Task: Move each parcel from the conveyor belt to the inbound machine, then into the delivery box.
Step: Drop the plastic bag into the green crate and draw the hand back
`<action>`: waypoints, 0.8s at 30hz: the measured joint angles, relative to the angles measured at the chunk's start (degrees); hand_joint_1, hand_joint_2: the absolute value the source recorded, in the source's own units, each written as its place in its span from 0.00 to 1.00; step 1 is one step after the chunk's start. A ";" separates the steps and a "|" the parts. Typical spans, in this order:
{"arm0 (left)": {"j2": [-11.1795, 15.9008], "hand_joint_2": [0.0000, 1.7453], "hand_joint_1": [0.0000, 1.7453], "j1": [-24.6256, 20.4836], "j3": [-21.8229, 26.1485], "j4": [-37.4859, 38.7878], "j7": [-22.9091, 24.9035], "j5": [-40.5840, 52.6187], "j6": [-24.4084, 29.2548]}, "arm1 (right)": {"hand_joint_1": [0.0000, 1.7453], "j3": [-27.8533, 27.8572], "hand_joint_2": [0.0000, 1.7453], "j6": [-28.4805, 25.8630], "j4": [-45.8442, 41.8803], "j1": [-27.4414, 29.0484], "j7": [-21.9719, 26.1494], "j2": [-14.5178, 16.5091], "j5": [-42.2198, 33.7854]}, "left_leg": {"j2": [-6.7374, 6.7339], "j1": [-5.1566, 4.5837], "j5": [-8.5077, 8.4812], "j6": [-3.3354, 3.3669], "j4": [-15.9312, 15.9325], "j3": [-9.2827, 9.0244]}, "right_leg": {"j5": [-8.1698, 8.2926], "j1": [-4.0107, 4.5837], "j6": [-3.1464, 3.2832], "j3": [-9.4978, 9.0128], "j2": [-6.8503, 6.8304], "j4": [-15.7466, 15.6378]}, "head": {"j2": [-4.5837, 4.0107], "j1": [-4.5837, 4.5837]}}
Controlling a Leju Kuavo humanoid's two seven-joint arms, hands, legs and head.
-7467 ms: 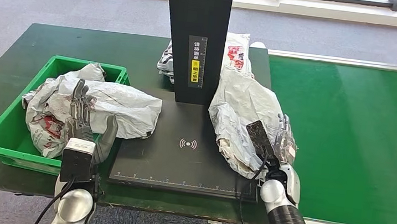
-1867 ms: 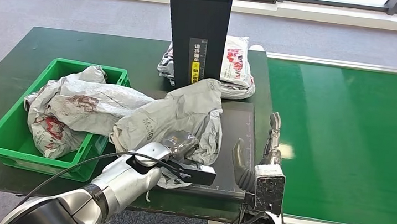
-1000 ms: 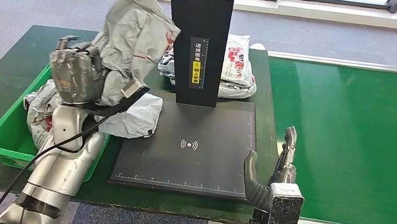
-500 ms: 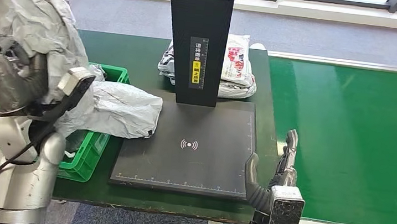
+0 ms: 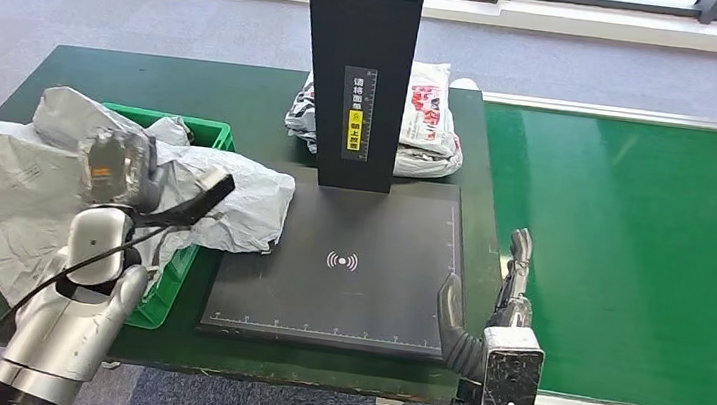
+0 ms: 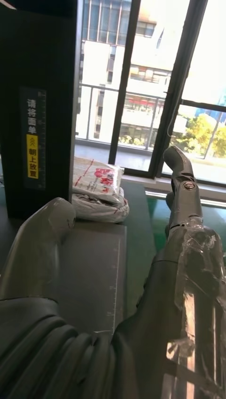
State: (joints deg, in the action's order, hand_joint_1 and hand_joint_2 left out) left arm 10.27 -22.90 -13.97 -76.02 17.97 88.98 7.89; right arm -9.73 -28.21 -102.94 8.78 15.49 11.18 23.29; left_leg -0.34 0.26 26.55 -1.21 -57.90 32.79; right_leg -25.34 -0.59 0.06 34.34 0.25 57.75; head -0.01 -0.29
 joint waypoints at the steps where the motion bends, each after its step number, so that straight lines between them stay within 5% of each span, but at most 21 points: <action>1: -0.13 1.00 1.00 -0.64 -1.07 2.14 -0.93 0.00 -0.88 | 0.00 0.24 1.00 0.14 -0.02 0.01 0.03 0.10 0.03 | -0.09 -0.02 0.01 0.02 -0.01 0.00 | 0.03 -0.04 -0.03 0.04 0.09 0.00 | 0.00 -0.01; 3: -0.43 1.00 1.00 -1.89 -2.62 6.18 -2.38 0.00 -2.85 | 0.00 0.70 1.00 0.51 -0.17 0.04 0.08 0.24 0.10 | -0.12 -0.06 0.04 0.06 -0.02 0.01 | 0.04 -0.08 -0.05 0.06 0.12 -0.02 | 0.01 -0.01; 4: -0.70 1.00 0.77 -2.54 -3.18 8.28 -2.95 0.00 -3.55 | 0.00 0.91 1.00 0.69 -0.30 0.04 0.09 0.28 0.14 | -0.11 -0.07 0.05 0.07 -0.02 0.02 | 0.03 -0.07 -0.05 0.06 0.12 -0.03 | 0.01 -0.02; 7: -1.71 0.25 0.02 -4.91 -4.11 15.19 -4.56 0.00 -4.46 | 0.00 1.21 1.00 1.05 -0.56 0.03 0.03 0.44 0.20 | -0.07 -0.09 0.06 0.09 -0.03 0.05 | 0.03 -0.05 -0.06 0.06 0.07 -0.04 | 0.01 -0.01; 8: -1.97 0.00 0.00 -5.71 -4.18 17.36 -5.16 0.00 -4.52 | 0.00 1.22 1.00 1.18 -0.58 0.02 -0.01 0.50 0.21 | -0.06 -0.08 0.06 0.09 -0.03 0.06 | 0.03 -0.05 -0.06 0.06 0.06 -0.04 | 0.00 -0.01; 17: -3.15 0.00 0.00 -10.91 -3.03 30.56 -7.85 -0.04 -1.76 | 0.00 1.22 1.00 1.89 -0.66 -0.04 -0.42 0.58 0.56 | -0.05 -0.08 0.02 0.05 -0.02 0.04 | 0.03 -0.01 -0.05 0.03 0.04 -0.03 | 0.01 -0.01; 24: -3.32 0.00 0.00 -11.64 -1.72 31.97 0.63 -0.04 2.95 | 0.00 1.22 1.00 1.96 -1.63 0.77 -1.28 0.64 1.11 | -0.09 -0.06 -0.03 -0.01 -0.02 0.04 | 0.04 0.01 -0.03 0.04 0.08 -0.03 | 0.01 -0.02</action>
State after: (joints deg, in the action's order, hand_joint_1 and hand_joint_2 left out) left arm 6.95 -34.54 -15.69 -44.04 18.61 88.94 10.84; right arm -8.50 -26.25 -104.57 9.55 14.20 11.82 24.40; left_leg -0.43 0.20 26.52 -1.22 -57.92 32.83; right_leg -25.29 -0.58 0.04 34.38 0.33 57.72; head 0.00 -0.31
